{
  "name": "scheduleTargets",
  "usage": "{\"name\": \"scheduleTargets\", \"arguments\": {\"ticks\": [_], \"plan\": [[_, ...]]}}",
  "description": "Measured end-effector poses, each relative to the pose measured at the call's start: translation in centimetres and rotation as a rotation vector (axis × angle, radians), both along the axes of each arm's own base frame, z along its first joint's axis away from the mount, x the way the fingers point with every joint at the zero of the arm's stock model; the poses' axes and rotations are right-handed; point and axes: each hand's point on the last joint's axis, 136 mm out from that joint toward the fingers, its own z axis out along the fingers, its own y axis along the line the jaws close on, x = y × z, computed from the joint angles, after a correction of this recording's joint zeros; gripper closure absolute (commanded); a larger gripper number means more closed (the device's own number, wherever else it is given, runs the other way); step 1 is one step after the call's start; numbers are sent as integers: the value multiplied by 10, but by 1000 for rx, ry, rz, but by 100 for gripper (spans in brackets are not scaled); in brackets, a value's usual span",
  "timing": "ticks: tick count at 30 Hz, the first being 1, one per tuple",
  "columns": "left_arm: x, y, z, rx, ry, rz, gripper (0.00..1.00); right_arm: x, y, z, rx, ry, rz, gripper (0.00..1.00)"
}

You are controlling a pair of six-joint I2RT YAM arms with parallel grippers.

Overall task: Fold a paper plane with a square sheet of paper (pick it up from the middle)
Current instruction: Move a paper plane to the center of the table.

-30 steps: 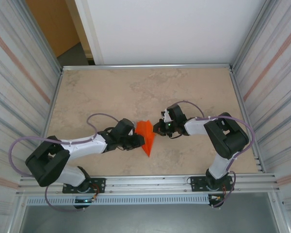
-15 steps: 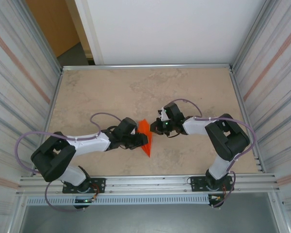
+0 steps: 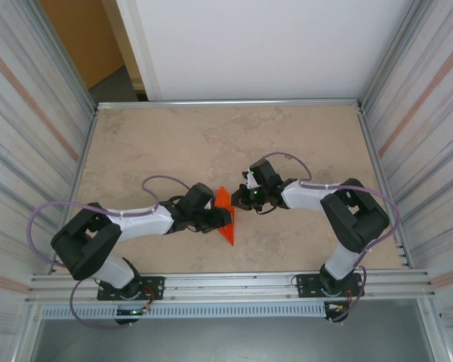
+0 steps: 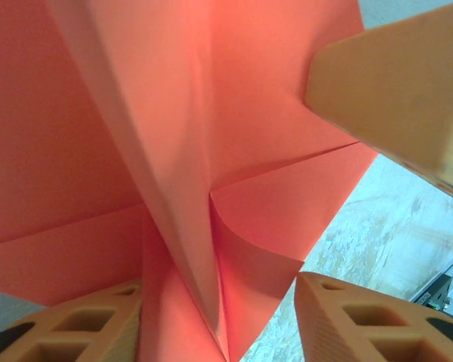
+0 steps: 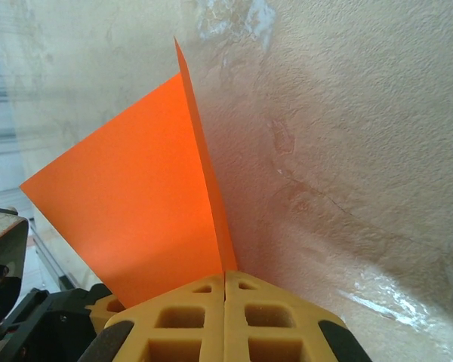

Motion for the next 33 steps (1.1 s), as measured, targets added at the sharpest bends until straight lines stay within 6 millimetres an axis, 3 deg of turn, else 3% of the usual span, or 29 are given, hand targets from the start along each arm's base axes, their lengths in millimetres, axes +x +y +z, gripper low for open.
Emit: {"name": "scheduleTargets", "arguments": {"ticks": [17, 33], "plan": [[1, -5, 2, -1, -2, -7, 41, -1, 1, 0, -10, 4, 2, 96], [-4, 8, -10, 80, 32, 14, 63, -2, -5, -5, -43, 11, -12, 96]]}}
